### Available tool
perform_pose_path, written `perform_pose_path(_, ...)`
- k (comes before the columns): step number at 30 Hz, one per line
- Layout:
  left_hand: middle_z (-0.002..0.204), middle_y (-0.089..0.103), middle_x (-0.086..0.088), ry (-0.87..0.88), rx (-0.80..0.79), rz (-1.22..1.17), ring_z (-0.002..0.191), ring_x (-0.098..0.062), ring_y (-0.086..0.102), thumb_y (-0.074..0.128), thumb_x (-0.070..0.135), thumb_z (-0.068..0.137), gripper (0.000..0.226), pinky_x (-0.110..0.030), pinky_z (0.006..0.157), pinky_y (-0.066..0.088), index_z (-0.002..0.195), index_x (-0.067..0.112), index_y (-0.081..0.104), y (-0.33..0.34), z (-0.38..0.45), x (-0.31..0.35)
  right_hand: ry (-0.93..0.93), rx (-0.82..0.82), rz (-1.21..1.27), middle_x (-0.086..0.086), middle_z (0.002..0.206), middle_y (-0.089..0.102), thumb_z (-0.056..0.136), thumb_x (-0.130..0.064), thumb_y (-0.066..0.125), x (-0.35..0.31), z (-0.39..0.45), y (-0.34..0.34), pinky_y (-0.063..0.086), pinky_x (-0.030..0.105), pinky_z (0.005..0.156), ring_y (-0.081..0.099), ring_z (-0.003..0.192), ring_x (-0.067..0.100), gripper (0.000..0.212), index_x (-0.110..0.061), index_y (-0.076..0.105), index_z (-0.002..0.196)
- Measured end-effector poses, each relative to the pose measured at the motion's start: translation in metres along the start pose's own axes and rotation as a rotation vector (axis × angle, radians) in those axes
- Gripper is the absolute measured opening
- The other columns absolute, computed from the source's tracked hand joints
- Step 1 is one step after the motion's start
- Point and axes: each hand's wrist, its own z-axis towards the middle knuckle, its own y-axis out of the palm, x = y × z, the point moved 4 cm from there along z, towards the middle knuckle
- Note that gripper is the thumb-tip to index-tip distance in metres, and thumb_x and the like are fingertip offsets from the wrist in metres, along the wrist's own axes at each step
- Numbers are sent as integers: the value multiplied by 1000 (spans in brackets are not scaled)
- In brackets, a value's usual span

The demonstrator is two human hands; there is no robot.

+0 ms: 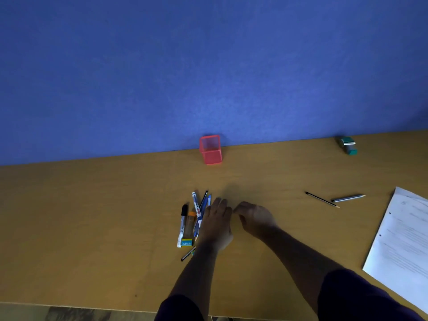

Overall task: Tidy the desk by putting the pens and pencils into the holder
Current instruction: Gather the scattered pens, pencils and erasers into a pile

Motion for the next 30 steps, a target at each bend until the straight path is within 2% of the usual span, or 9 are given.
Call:
perform_pose_path(3,146,49,-10,134,-2,-24,143,-35,38,66,12,74,54,-46,109,38,127,8,61,4,17,44,115,148,-45,5,104,67,84,-8,57,40,-18,-18,58,38,64,69,87,29,25,-17,70,103)
perform_pose_path(5,151,43,-11,188,-46,-43,144,-34,34,65,13,77,60,-46,110,36,136,8,53,9,29,74,219,233,-75,6,103,67,83,-3,57,66,-33,-29,58,35,62,69,86,27,27,-14,70,104)
perform_pose_path(10,160,27,-11,323,-192,-6,140,-33,33,65,15,83,78,-48,106,37,152,10,29,23,54,135,508,386,-75,6,122,61,80,0,56,122,-75,-52,56,41,79,63,103,30,45,-12,63,123)
perform_pose_path(15,164,19,-6,364,-203,-27,137,-32,38,68,9,80,83,-46,104,39,153,14,29,28,76,179,774,276,-56,3,161,28,83,-7,56,161,-108,-62,38,43,111,31,143,29,75,-20,32,152)
perform_pose_path(20,158,34,-5,376,-163,-95,128,-31,49,69,8,76,73,-46,99,42,144,16,42,25,91,214,831,170,-51,3,166,10,92,-15,48,185,-124,-65,26,43,117,14,151,27,78,-28,9,158)
perform_pose_path(22,159,34,-5,369,-163,-113,129,-32,48,67,6,77,72,-46,100,42,145,14,43,25,94,222,817,133,-22,1,166,13,94,-17,47,192,-127,-63,29,44,115,16,151,27,72,-27,14,157)
perform_pose_path(25,160,33,-3,349,-176,-141,130,-30,45,65,3,79,76,-46,102,41,149,17,39,28,95,231,747,147,75,0,161,29,93,-9,50,200,-128,-64,38,45,113,24,148,27,57,-22,40,148)
perform_pose_path(27,158,35,-2,346,-183,-153,131,-30,44,65,3,81,75,-46,103,40,149,19,40,29,94,235,672,216,142,3,150,47,92,-2,52,201,-126,-67,45,44,108,39,140,26,46,-19,58,135)
perform_pose_path(30,153,40,-5,348,-182,-133,131,-31,43,66,5,81,69,-47,103,40,146,16,44,32,93,236,539,255,136,4,131,63,91,1,56,197,-126,-70,54,41,95,58,121,23,36,-15,69,120)
